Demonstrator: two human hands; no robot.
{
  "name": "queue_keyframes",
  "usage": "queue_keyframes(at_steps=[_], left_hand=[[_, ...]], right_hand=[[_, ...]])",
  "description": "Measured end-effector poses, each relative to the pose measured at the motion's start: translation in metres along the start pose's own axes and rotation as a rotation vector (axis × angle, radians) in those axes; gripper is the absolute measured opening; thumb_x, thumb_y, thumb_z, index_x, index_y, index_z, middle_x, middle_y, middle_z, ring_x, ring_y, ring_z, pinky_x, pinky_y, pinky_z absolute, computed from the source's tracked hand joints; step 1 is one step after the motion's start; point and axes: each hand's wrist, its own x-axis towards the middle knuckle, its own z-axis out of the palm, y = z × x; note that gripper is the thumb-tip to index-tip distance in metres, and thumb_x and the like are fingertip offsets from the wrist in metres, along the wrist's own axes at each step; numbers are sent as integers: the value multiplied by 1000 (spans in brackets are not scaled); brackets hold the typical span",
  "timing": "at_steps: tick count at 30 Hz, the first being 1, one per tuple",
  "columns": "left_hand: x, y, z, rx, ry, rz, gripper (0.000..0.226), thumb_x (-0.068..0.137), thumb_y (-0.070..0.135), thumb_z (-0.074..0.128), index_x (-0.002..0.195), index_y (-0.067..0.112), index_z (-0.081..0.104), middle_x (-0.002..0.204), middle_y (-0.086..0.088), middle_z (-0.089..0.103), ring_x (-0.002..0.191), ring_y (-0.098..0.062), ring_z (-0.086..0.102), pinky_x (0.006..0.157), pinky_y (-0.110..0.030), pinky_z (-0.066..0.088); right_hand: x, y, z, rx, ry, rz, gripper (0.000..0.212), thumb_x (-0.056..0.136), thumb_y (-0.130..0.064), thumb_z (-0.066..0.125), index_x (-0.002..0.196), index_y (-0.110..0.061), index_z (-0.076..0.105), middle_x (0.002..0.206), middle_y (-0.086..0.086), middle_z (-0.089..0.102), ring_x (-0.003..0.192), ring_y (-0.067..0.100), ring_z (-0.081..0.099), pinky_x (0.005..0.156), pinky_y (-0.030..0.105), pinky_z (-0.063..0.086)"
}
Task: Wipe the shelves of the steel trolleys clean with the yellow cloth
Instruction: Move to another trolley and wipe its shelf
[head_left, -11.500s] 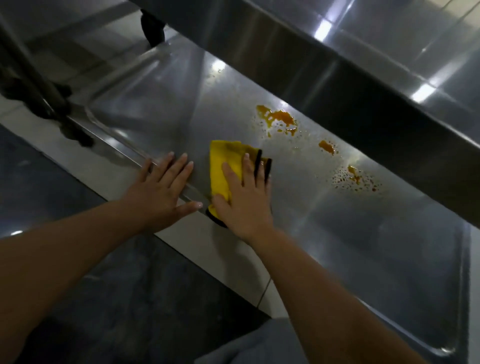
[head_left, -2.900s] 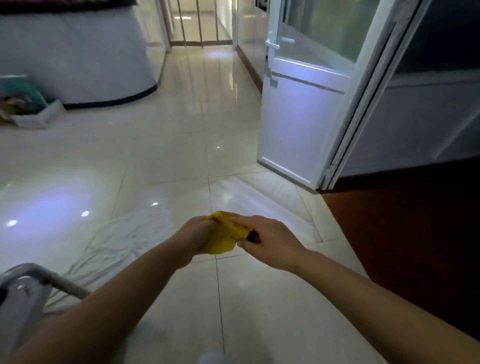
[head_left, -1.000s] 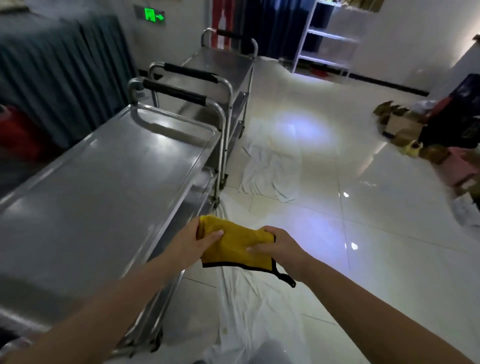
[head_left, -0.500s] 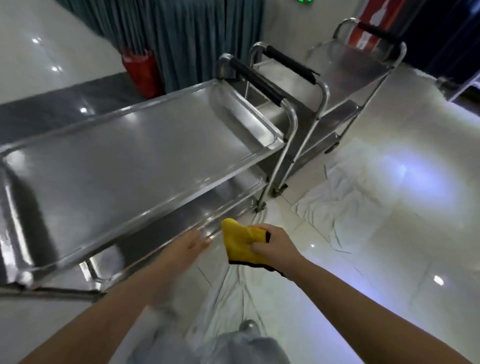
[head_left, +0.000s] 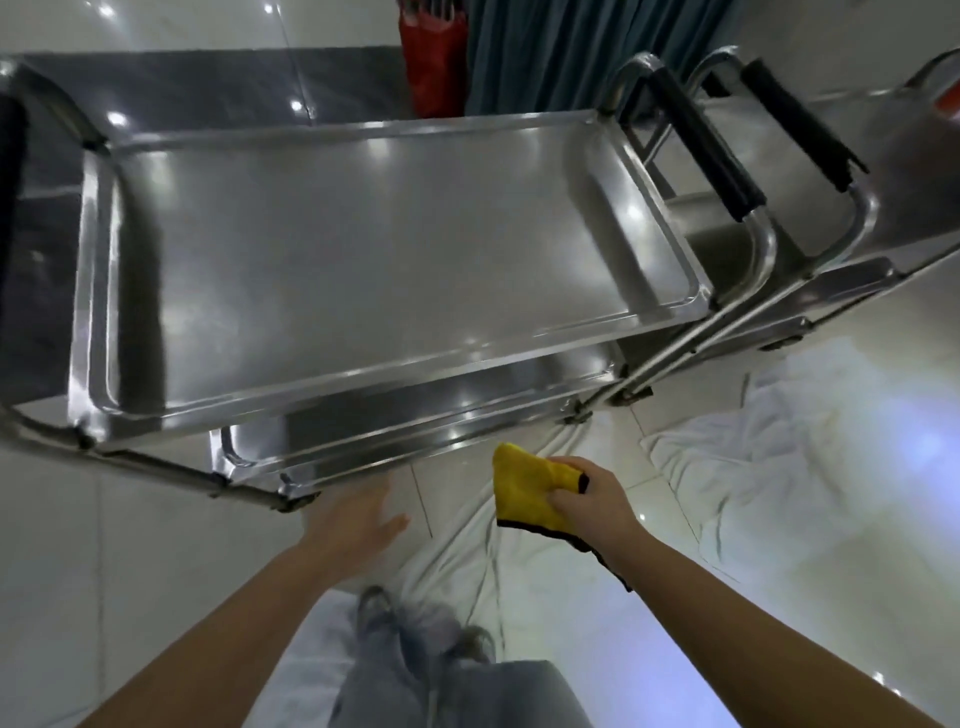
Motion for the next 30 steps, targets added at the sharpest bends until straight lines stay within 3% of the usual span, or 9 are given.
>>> queue_keyframes(at_steps=[4,6,11,18,21,23,27,30], left_hand=[[31,-27,30,-48,11,-62,62,96,52,43,147,18,33,149,-3,41,133,-20,42,108,-32,34],[51,-41,51,-89,16,-102,61,96,52,43,147,20,32,150,-1,40,134,-20,41,108,-32,33],[123,-71,121,-33,-3,-198,67,97,53,37,151,18,22,156,-4,29,139,-23,33,110,-31,27],[249,-97,214,124,87,-232,62,98,50,37,148,14,26,150,-11,38,134,-27,40,108,-39,36],[303,-109,248,144,150,-241,64,99,50,33,151,15,20,157,-9,24,143,-26,26,117,-41,20],[334,-116,267,104,181,-239,65,100,50,31,153,17,13,161,-6,11,147,-24,14,117,-42,11],[371,-125,298,45,271,-243,66,100,47,34,153,15,13,161,-9,10,147,-24,13,118,-41,12],[382,-132,315,53,326,-250,66,100,48,34,153,15,13,161,-7,8,148,-22,11,119,-39,11]], right_hand=[[47,23,24,-51,11,10,35,79,-3,58,108,-22,62,82,-2,58,64,13,52,54,22,38],[76,44,40,-122,55,4,34,79,-7,59,109,-24,61,83,-7,60,74,14,57,62,25,43],[166,126,91,-130,112,51,35,82,-16,61,115,-24,60,98,1,66,91,23,62,78,33,51],[305,240,147,-177,256,-15,40,82,-11,56,120,-22,59,99,4,64,93,28,60,74,34,45],[362,271,165,-281,379,-94,32,85,-21,57,117,-24,58,89,3,61,86,29,60,68,31,38],[396,290,180,-381,410,-180,33,88,-28,56,121,-27,55,96,7,65,88,31,62,67,33,42],[442,317,207,-539,289,-322,43,90,-24,55,131,-34,48,113,10,64,97,35,62,81,40,50],[457,331,232,-754,109,-401,38,87,-27,58,125,-28,53,111,9,65,100,35,61,73,34,43]])
